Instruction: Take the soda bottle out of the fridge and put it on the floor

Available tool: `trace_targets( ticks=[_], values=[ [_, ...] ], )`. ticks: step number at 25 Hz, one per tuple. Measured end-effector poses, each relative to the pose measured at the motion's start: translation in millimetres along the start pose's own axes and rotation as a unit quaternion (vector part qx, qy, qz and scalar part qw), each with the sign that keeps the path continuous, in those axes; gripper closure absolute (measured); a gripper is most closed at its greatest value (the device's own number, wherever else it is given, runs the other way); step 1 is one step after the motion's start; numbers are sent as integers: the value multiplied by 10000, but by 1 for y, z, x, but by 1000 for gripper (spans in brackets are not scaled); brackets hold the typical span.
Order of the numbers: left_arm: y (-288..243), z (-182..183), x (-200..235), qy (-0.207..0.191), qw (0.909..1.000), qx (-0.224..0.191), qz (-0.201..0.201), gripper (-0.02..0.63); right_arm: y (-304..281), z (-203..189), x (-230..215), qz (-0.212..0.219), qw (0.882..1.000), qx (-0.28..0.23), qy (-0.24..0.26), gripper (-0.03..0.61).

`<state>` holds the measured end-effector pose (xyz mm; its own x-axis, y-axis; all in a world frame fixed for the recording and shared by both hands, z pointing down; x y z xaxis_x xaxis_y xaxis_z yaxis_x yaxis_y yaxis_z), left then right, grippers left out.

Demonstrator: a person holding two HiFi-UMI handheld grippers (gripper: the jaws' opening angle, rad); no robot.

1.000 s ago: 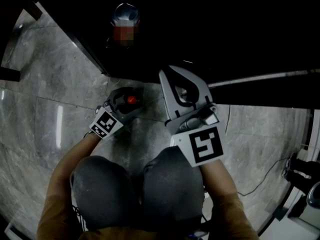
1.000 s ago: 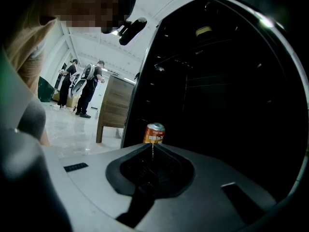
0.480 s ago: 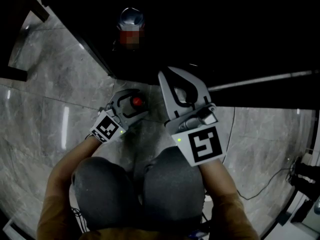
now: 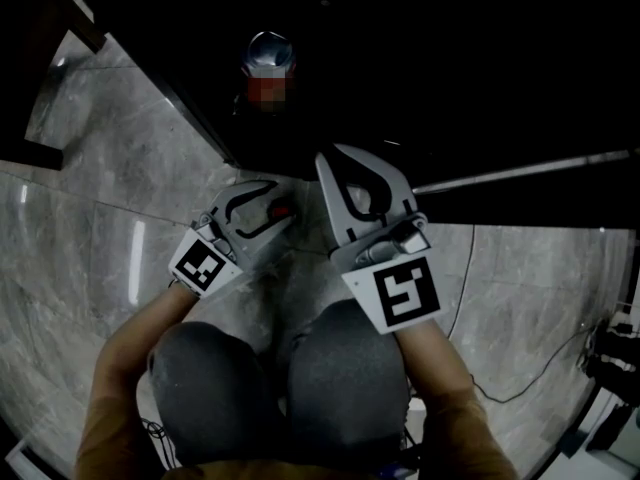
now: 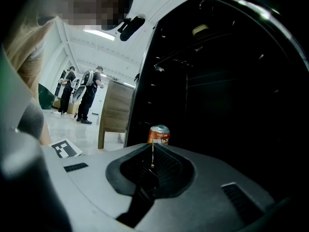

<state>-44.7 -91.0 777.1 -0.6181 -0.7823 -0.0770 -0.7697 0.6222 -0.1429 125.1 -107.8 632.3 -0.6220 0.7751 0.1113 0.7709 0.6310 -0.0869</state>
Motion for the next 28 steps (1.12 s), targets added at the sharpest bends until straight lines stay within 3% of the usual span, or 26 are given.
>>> trace_targets(
  ticks=[5,9,11,18,28],
  values=[
    [2,5,10,54,9995,-95,298,520,-3,-3,-2,-15,10000,71,-20,576],
    [2,12,10,-82,9996,-159,222,606,-1,-5,-5,-100,9999,73,-52,576],
    [1,15,12,-60,9996,-207,198,611,-1,-5,-6,-103,9999,81,-41,577],
    [-3,19,28,736,9963,-321,303,612,-2,-6,-7,-107,9999,120,-42,576],
    [4,44,33,132,9983,-281,489,612,-3,-9,-10,-84,9996,262,-91,576]
  ],
)
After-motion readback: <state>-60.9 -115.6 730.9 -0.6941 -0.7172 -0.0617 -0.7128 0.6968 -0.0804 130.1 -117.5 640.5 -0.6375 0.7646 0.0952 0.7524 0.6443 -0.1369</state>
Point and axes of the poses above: the fingertips, and each gripper's own axes: y backward along the fingers, x to its left, z out of its top, the point moved 10 cm from there along y, backward along the fingers, and after that the axes turned 12 degrees about z, right-handed, at the moved point
